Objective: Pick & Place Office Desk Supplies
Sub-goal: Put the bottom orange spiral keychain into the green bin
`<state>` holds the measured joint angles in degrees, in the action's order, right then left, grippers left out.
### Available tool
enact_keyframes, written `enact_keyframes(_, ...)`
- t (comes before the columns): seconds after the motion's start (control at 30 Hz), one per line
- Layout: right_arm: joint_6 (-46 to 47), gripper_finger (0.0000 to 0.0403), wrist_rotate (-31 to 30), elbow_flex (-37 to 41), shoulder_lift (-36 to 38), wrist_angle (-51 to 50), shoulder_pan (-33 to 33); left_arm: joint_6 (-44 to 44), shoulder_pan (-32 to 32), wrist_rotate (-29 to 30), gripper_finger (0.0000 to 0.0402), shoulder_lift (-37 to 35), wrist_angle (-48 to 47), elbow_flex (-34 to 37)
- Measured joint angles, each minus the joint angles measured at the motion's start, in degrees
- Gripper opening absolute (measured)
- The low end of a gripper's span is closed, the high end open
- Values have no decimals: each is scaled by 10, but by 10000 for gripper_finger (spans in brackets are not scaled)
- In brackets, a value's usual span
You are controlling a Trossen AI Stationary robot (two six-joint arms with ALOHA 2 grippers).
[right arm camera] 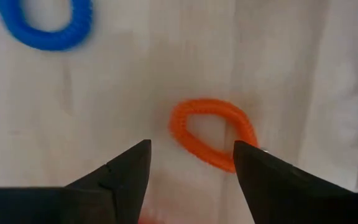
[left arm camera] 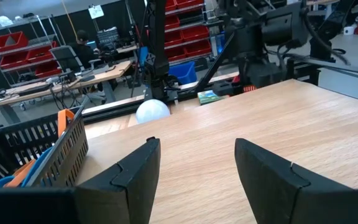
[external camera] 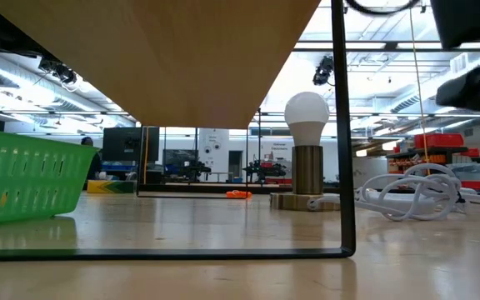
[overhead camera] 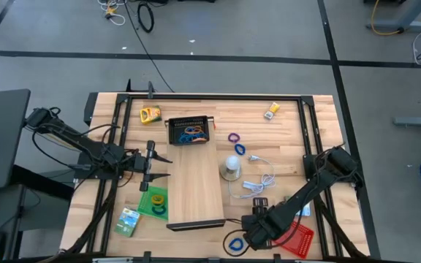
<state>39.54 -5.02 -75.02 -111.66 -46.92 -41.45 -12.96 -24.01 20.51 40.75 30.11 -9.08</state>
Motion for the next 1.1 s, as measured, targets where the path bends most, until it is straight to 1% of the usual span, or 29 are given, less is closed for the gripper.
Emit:
enact_keyframes(0.2, -19, 234, -8, 32, -2, 35, 0, -1, 0, 0, 213, 0, 0, 0)
enact_keyframes(0.27, -23, 228, -10, 34, -6, 40, 0, -1, 0, 0, 213, 0, 0, 0)
enact_keyframes(0.33, -27, 214, -15, 32, -12, 42, 0, -1, 0, 0, 213, 0, 0, 0)
enact_keyframes(0.43, -27, 171, -26, 32, -19, 43, -2, -1, 0, 0, 213, 0, 0, 0)
enact_keyframes(0.5, -22, 127, -29, 32, -20, 42, -2, -1, 0, 0, 213, 0, 0, 0)
enact_keyframes(0.6, -9, 45, -38, 32, -21, 42, -2, 0, 0, 0, 213, 0, 0, 0)
enact_keyframes(0.63, -9, 25, -38, 32, -21, 44, -2, 0, 0, 0, 213, 0, 0, 0)
enact_keyframes(0.67, -9, 18, -38, 32, -21, 46, -1, 1, 0, 0, 213, 0, 0, 0)
enact_keyframes(0.77, -1, 18, -42, 32, -20, 50, -7, 1, 0, 0, 213, 0, 0, 0)
enact_keyframes(0.87, -7, 8, -39, 14, -22, 34, -10, 1, 0, 0, 213, 0, 1, 0)
enact_keyframes(1.1, -23, 3, -29, -60, -24, 4, -19, 0, 0, 0, 213, 0, 10, 0)
